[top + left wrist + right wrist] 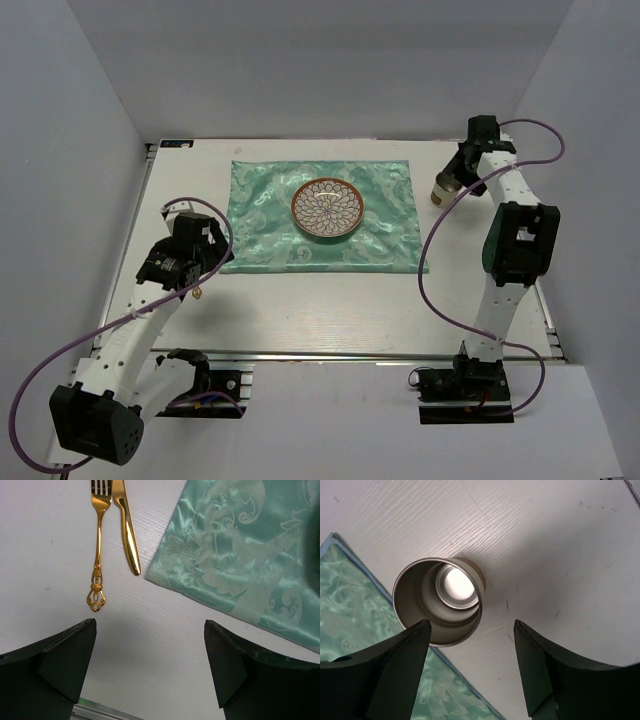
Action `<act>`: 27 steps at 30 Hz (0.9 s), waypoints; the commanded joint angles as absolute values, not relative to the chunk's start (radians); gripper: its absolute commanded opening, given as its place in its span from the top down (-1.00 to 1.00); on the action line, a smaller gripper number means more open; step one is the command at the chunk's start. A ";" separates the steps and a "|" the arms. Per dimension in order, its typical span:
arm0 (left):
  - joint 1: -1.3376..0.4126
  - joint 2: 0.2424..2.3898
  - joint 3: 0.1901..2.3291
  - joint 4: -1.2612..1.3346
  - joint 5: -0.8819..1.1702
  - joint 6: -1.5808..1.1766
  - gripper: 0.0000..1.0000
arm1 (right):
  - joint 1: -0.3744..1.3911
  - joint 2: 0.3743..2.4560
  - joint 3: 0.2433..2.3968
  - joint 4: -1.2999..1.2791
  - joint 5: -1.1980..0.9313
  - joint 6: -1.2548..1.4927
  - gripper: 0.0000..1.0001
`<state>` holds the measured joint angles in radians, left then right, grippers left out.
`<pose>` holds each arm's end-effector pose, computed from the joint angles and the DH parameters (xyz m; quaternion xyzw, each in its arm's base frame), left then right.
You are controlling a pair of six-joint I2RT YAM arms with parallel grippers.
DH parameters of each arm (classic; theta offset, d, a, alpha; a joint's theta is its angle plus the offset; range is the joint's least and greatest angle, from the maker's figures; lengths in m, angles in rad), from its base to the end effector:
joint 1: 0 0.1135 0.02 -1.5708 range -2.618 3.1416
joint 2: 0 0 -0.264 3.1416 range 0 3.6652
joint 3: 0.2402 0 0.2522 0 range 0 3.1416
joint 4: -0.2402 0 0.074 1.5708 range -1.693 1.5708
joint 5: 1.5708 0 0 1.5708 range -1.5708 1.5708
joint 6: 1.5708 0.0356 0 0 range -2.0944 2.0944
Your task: Set the dinner table for one person
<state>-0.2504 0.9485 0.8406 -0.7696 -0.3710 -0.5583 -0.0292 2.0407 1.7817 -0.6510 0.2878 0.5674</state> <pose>0.1820 -0.0332 0.2788 -0.2037 0.9038 0.0281 0.3752 0.4576 -0.0235 0.2588 0.3196 0.8811 -0.0454 0.3456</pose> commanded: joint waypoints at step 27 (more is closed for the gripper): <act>-0.245 0.960 0.870 -0.745 -0.365 -0.526 -0.96 | 0.189 2.143 1.954 -0.495 0.275 0.518 1.00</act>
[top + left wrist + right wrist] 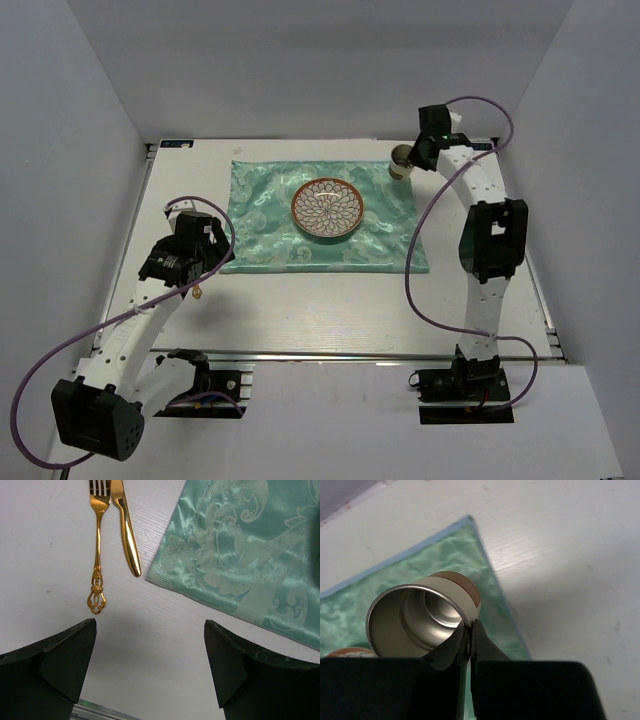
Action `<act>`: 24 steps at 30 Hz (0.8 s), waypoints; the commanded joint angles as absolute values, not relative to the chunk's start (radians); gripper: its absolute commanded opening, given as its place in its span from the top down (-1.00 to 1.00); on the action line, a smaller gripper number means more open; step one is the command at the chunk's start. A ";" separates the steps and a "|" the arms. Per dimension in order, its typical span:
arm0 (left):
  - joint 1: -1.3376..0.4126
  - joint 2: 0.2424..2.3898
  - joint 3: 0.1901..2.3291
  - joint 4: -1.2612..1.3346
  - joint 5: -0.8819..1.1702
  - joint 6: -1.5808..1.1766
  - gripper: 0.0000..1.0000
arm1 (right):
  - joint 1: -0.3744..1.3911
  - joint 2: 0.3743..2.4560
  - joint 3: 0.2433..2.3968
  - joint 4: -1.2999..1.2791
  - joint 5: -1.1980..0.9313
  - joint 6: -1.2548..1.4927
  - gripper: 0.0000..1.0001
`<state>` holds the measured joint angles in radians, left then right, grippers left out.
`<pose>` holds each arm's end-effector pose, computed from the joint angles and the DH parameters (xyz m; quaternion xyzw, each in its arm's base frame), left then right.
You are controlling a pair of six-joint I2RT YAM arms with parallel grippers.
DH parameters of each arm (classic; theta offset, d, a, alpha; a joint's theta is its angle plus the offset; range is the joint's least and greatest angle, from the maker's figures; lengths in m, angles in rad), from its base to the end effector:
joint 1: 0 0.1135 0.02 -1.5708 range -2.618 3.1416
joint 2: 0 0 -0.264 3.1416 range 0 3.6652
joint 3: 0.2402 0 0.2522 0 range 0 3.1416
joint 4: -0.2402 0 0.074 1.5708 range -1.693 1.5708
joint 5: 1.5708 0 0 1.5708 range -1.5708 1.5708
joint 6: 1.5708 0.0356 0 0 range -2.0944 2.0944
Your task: Set the dinner table for one person
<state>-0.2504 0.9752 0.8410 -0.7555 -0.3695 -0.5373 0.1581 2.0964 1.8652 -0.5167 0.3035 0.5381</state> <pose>0.1874 -0.0347 0.2754 -0.1932 0.9082 0.0339 0.3696 0.4794 0.0657 0.2707 0.2305 0.8783 0.0046 0.4189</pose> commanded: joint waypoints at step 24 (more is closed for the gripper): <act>-0.245 0.959 0.867 -0.741 -0.362 -0.525 -0.96 | 0.216 2.373 2.250 -0.606 0.204 0.526 0.09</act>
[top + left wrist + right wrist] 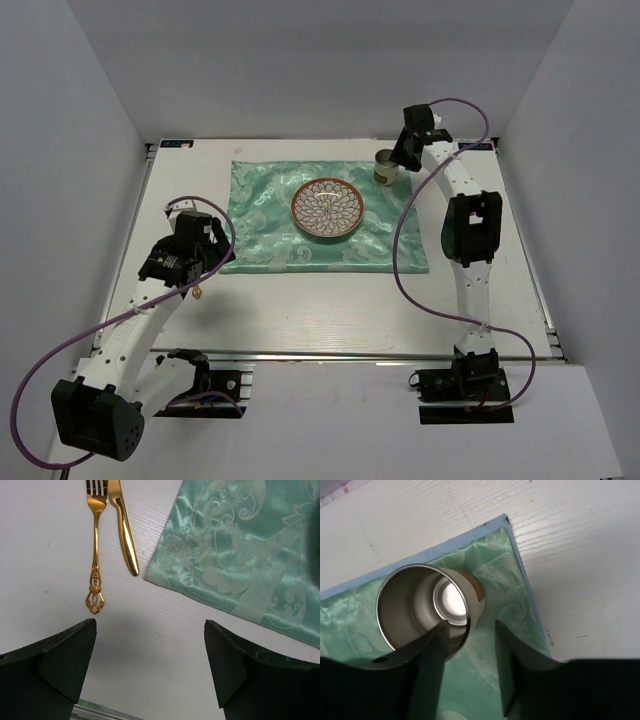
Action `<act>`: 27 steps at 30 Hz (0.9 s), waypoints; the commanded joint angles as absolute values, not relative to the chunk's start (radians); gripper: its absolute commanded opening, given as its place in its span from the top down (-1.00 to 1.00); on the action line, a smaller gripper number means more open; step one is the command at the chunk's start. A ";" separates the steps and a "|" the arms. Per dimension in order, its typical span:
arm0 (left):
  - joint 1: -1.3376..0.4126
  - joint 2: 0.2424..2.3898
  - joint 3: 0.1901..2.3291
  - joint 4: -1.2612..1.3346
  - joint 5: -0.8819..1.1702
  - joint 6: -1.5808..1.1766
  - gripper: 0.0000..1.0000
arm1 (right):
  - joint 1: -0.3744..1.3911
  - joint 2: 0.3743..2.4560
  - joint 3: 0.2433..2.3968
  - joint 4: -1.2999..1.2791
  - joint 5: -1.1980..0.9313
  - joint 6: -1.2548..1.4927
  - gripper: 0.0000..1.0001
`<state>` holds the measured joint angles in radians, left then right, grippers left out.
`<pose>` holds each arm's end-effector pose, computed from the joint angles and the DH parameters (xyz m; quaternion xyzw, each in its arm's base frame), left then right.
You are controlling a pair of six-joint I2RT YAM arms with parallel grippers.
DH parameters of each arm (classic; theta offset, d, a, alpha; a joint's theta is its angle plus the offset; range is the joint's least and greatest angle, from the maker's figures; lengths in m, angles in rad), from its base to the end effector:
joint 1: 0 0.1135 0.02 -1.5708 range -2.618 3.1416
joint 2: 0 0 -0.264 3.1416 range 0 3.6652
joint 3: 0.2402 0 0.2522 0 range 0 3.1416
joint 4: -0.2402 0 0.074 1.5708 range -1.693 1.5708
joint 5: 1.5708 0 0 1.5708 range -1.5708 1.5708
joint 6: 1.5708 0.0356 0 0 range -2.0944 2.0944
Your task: Set the dinner table for one person
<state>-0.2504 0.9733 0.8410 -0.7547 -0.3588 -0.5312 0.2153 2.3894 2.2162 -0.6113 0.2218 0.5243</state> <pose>0.1872 -0.0350 0.2757 -0.1890 0.9095 0.0298 0.3691 0.5305 0.1080 0.2339 0.1832 0.9006 0.0423 0.3920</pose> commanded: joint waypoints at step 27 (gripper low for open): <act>-0.029 1.545 1.181 -0.773 -0.207 -0.586 -0.96 | 0.255 1.220 1.016 -0.204 -0.297 0.371 -0.78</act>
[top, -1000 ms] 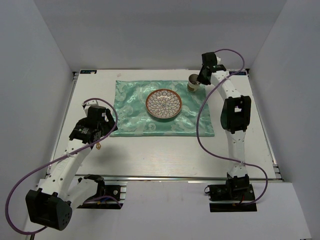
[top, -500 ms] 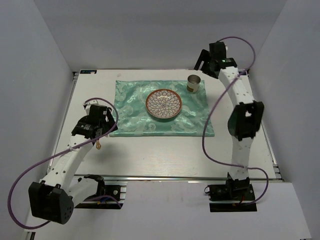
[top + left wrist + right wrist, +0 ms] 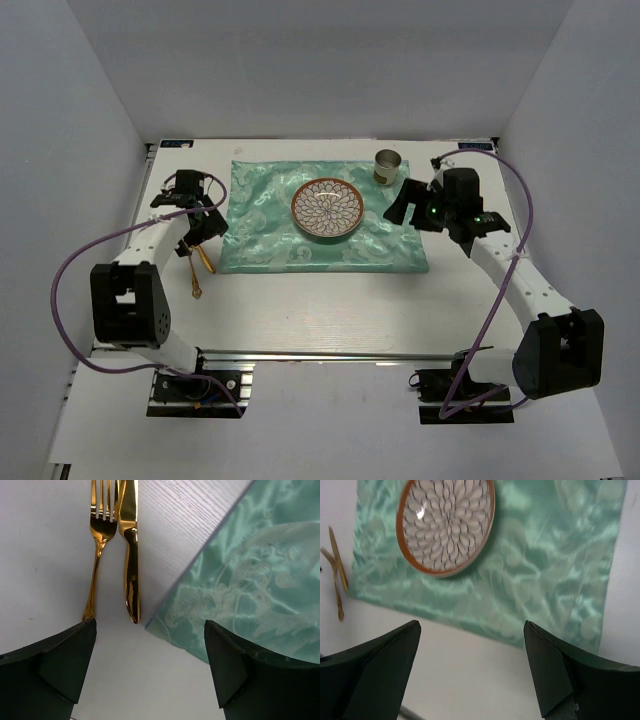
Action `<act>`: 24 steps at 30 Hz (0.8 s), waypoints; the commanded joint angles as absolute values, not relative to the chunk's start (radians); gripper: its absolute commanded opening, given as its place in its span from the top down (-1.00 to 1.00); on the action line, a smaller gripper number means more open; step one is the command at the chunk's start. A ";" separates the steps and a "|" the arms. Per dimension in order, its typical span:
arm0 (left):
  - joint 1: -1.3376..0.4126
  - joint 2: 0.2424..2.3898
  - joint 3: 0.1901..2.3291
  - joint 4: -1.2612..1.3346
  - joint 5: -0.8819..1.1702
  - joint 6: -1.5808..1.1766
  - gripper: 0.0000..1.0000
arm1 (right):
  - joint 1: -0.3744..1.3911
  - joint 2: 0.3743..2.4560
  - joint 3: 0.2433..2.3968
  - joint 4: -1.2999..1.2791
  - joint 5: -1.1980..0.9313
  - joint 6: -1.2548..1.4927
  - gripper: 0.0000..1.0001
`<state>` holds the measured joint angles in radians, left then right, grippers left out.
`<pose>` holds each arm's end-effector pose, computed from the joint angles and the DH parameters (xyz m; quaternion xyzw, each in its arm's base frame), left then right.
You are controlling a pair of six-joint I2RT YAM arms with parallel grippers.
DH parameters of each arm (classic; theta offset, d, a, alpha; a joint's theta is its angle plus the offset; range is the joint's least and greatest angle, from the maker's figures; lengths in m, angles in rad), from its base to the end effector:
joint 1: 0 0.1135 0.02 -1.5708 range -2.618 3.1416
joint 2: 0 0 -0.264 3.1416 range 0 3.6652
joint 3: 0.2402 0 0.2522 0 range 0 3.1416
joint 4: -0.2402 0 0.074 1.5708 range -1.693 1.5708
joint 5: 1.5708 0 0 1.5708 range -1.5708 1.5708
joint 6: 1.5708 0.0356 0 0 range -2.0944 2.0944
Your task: Set the dinner table for one person
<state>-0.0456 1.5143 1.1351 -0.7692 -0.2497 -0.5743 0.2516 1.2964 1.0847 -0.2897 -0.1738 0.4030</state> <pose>0.2994 -0.0049 0.2432 -0.2787 0.9296 0.0525 0.2352 0.2853 0.0797 0.3224 0.0207 0.8581 0.2339 0.4567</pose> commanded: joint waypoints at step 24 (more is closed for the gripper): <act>0.089 1.853 1.152 -0.646 -0.115 -0.603 -0.57 | 0.284 0.971 0.888 -0.256 -0.430 0.373 -0.78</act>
